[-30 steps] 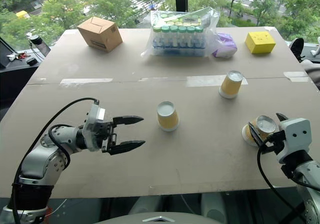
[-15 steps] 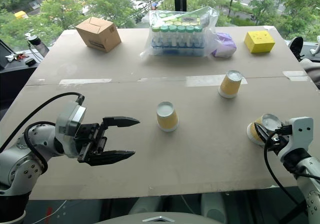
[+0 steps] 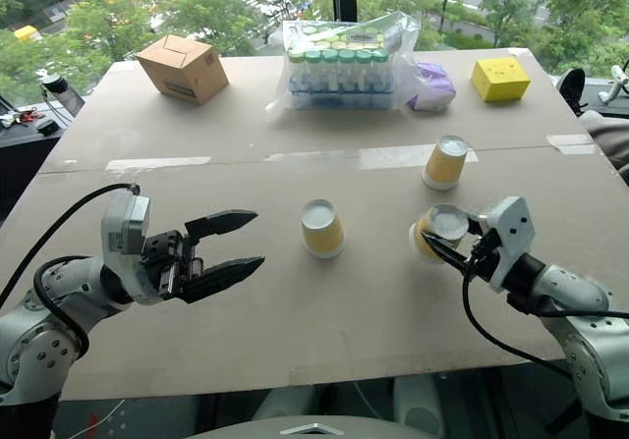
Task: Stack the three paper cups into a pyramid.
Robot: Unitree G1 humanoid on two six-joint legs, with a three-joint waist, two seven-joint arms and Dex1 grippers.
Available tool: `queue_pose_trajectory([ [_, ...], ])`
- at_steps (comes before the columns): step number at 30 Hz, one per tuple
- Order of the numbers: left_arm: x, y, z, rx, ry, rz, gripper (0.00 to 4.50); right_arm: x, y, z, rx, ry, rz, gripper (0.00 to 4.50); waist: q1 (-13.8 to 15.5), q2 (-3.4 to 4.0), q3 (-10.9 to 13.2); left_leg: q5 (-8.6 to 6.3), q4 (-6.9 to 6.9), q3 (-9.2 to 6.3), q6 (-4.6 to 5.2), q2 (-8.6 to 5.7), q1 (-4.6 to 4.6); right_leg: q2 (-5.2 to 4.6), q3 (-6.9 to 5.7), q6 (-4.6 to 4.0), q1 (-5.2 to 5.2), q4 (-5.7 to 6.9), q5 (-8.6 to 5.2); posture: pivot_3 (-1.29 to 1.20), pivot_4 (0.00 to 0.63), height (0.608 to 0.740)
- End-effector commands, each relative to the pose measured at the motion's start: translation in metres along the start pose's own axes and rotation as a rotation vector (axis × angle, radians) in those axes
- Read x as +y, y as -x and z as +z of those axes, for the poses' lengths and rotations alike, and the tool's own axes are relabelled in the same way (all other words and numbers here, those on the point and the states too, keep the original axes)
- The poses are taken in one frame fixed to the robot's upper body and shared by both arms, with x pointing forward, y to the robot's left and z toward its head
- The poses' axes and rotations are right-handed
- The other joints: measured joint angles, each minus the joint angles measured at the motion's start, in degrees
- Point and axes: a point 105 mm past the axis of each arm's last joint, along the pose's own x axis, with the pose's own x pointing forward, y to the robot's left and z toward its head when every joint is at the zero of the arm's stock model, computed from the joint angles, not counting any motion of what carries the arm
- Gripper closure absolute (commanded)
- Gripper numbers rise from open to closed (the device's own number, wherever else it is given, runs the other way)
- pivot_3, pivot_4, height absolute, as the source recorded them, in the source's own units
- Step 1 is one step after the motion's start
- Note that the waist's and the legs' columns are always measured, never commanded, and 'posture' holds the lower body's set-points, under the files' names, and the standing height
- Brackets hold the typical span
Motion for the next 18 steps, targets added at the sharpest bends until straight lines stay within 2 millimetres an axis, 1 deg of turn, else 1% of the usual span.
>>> queue_pose_trajectory([
  [1, -0.005, 0.006, 0.012, -0.005, -0.055, 0.018, 0.0, 0.001, -0.015, 0.002, 0.006, 0.049, 0.096, 2.38, 0.54, -0.06, 0.03, 0.0, 0.0, -0.02, 0.0, 0.0, 0.0, 0.0, -0.04, 0.0, 0.0, 0.0, 0.0, 0.0, 0.15, 0.74],
  [5, -0.008, 0.008, 0.012, 0.002, -0.05, 0.03, 0.0, 0.007, -0.025, 0.001, 0.012, 0.075, 0.216, 2.38, 1.65, -0.04, 0.05, -0.01, -0.02, -0.19, 0.0, -0.06, -0.16, -0.05, -0.19, -0.02, -0.01, -0.17, 0.0, 0.0, 0.15, 0.74],
  [10, -0.013, 0.013, 0.012, 0.031, -0.028, 0.056, 0.0, 0.017, -0.046, -0.001, 0.016, 0.138, 0.346, 2.38, 1.26, -0.01, 0.1, -0.01, -0.04, -0.13, 0.0, -0.04, -0.15, -0.06, -0.14, -0.01, -0.03, -0.2, 0.01, 0.0, 0.15, 0.74],
  [18, -0.018, 0.024, 0.011, 0.064, -0.04, 0.064, 0.0, 0.027, -0.055, -0.007, 0.021, 0.151, 0.4, 2.38, 1.5, 0.02, 0.12, -0.01, -0.04, -0.13, 0.0, -0.02, -0.13, -0.04, -0.14, -0.02, -0.04, -0.17, 0.01, 0.0, 0.15, 0.74],
])
